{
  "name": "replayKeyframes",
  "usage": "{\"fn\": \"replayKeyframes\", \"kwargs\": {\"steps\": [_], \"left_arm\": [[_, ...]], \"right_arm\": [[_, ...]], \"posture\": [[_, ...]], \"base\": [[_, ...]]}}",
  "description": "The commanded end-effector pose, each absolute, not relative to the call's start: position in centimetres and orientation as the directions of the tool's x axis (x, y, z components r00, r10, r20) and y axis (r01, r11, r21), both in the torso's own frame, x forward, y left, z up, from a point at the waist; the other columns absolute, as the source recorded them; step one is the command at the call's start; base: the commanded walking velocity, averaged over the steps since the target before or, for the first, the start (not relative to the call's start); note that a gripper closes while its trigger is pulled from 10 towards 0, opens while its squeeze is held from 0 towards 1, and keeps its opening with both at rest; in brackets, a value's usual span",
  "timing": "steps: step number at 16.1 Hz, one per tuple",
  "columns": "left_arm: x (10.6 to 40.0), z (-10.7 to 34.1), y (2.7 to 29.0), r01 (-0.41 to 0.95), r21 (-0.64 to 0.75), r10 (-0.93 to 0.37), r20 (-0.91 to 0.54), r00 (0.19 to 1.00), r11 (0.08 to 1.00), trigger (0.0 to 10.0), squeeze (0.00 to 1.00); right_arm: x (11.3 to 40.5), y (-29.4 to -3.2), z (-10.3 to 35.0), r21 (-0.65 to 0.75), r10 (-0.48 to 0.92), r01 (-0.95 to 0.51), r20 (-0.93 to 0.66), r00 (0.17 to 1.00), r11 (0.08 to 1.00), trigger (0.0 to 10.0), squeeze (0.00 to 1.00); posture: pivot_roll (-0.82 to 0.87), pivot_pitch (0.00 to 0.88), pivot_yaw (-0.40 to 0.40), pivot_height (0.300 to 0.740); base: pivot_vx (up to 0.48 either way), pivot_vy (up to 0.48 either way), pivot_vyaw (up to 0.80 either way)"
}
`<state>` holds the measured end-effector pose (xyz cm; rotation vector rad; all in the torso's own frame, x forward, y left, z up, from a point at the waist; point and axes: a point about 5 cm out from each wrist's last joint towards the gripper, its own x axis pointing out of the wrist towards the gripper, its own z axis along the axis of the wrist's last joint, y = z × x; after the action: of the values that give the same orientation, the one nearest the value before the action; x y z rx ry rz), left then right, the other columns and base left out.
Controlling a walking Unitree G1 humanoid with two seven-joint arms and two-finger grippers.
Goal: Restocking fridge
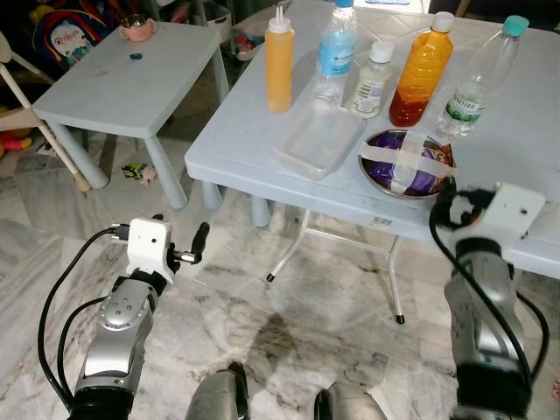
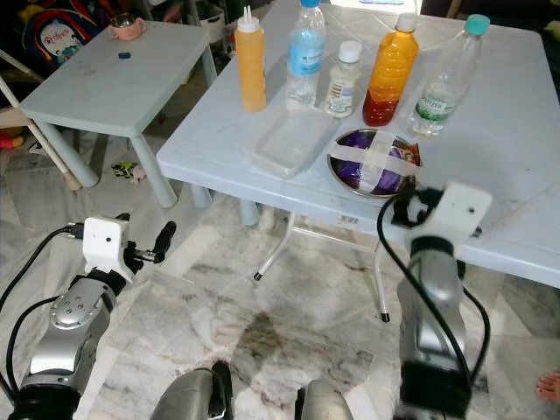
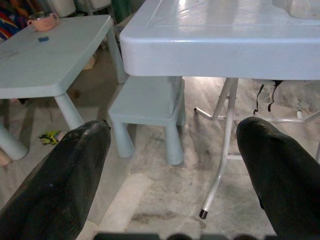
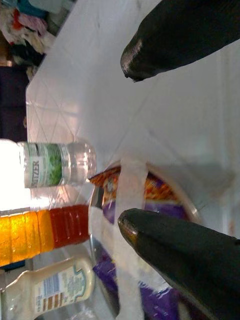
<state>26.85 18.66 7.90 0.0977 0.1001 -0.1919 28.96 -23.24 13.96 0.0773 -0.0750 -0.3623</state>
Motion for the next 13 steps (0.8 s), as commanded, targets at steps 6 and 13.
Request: {"fn": "replayKeyframes", "kwargs": {"steps": [6, 13], "left_arm": [[26.6, 8.3, 18.6, 0.21, 0.129, -0.197, -0.106, 0.975, 0.969, 10.0, 0.0], [26.8, 8.4, 18.4, 0.216, 0.132, -0.203, -0.105, 0.973, 0.967, 10.0, 0.0]], "right_arm": [[31.8, -21.7, 14.4, 0.217, -0.341, 0.326, 0.034, 0.939, 0.92, 10.0, 0.0], [30.6, -19.7, 13.0, 0.246, -0.327, 0.321, -0.015, 0.945, 0.915, 10.0, 0.0]], "posture": [[0.02, 0.15, 0.049, 0.74], [0.01, 0.154, 0.059, 0.74]], "base": [[0.0, 0.0, 0.0], [0.0, 0.0, 0.0]]}}
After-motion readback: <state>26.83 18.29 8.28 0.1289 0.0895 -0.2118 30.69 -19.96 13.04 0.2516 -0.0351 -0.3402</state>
